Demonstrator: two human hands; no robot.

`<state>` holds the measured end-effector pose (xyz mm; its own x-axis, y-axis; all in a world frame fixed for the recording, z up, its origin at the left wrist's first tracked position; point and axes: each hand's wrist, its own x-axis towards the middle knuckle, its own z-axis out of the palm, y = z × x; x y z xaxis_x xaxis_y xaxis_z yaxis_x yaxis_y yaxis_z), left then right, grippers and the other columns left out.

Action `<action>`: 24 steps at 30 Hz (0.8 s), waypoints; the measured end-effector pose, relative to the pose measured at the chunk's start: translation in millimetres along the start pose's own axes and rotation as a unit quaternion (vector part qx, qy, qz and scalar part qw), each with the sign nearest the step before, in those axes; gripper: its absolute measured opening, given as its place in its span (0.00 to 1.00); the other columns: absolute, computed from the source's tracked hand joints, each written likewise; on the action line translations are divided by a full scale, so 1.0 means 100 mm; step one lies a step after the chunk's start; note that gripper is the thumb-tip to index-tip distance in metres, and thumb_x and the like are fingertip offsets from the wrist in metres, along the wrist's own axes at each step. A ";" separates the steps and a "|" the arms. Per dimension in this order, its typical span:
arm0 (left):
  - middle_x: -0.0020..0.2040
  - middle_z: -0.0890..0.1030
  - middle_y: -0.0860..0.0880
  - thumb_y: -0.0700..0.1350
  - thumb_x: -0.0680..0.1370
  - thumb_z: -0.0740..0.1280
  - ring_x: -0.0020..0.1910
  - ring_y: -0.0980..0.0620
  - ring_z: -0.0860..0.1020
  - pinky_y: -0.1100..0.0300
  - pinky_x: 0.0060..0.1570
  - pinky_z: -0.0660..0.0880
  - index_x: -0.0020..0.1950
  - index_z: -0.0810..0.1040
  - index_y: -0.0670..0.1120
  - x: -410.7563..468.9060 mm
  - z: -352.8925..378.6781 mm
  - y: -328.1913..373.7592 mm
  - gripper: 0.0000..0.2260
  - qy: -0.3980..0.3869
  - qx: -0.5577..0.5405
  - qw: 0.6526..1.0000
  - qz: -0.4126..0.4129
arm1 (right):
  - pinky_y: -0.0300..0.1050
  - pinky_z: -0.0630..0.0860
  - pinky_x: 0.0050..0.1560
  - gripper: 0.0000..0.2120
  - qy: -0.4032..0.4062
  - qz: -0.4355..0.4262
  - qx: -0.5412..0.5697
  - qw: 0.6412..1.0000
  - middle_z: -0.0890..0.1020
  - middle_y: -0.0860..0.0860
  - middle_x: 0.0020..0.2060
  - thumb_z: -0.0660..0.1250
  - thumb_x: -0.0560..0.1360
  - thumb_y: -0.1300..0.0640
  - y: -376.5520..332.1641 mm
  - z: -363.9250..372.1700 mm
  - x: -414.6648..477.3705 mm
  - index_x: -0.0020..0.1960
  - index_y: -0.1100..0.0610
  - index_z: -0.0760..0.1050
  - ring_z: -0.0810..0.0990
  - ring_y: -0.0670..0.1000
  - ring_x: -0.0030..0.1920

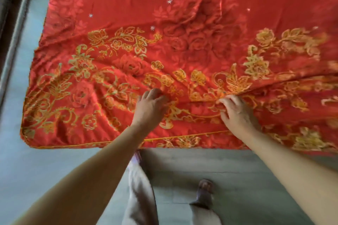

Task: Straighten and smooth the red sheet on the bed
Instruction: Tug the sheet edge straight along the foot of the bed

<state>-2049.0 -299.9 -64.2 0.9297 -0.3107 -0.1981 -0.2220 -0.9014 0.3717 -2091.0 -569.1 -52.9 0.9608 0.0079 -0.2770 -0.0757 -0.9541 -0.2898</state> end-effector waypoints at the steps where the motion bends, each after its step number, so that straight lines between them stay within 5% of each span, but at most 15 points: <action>1: 0.55 0.77 0.45 0.48 0.71 0.70 0.55 0.40 0.75 0.44 0.55 0.74 0.55 0.80 0.51 0.01 0.09 0.29 0.13 -0.012 -0.009 1.000 0.007 | 0.53 0.75 0.52 0.15 0.001 0.035 -0.016 0.999 0.76 0.55 0.56 0.68 0.71 0.60 0.34 -0.10 -0.17 0.58 0.54 0.74 0.76 0.60 0.54; 9: 0.53 0.79 0.49 0.55 0.71 0.69 0.58 0.46 0.75 0.53 0.59 0.68 0.53 0.80 0.49 0.11 0.68 2.01 0.14 -0.144 0.041 0.982 0.118 | 0.54 0.76 0.47 0.13 -0.015 0.072 -0.064 0.995 0.80 0.52 0.48 0.74 0.67 0.59 1.83 -0.43 -0.70 0.50 0.53 0.76 0.77 0.59 0.49; 15: 0.51 0.82 0.48 0.47 0.73 0.68 0.52 0.45 0.80 0.55 0.49 0.75 0.49 0.80 0.46 0.20 0.85 2.37 0.08 -0.146 0.088 0.982 0.078 | 0.50 0.71 0.49 0.04 0.006 0.041 -0.021 0.999 0.82 0.52 0.46 0.71 0.70 0.55 1.99 -0.46 -0.57 0.45 0.53 0.79 0.76 0.57 0.52; 21: 0.53 0.82 0.48 0.49 0.76 0.66 0.51 0.45 0.79 0.51 0.51 0.78 0.52 0.80 0.49 0.20 0.80 2.56 0.07 -0.316 0.122 0.935 0.103 | 0.43 0.69 0.52 0.04 -0.199 0.078 -0.006 0.977 0.82 0.47 0.44 0.68 0.73 0.51 2.16 -0.65 -0.89 0.48 0.49 0.79 0.80 0.51 0.49; 24: 0.53 0.82 0.48 0.49 0.76 0.66 0.51 0.45 0.80 0.51 0.50 0.78 0.52 0.79 0.50 0.20 0.78 2.57 0.07 -0.312 0.122 0.936 0.106 | 0.42 0.66 0.49 0.04 -0.193 0.073 0.020 0.978 0.77 0.45 0.39 0.69 0.73 0.52 2.16 -0.73 -0.98 0.47 0.49 0.79 0.78 0.49 0.47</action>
<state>-2110.7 -560.8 -43.4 0.5206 -0.5378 -0.6631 -0.5133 -0.8178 0.2603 -2181.7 -798.2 -21.5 0.7668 -0.0079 -0.6418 -0.2229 -0.9410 -0.2547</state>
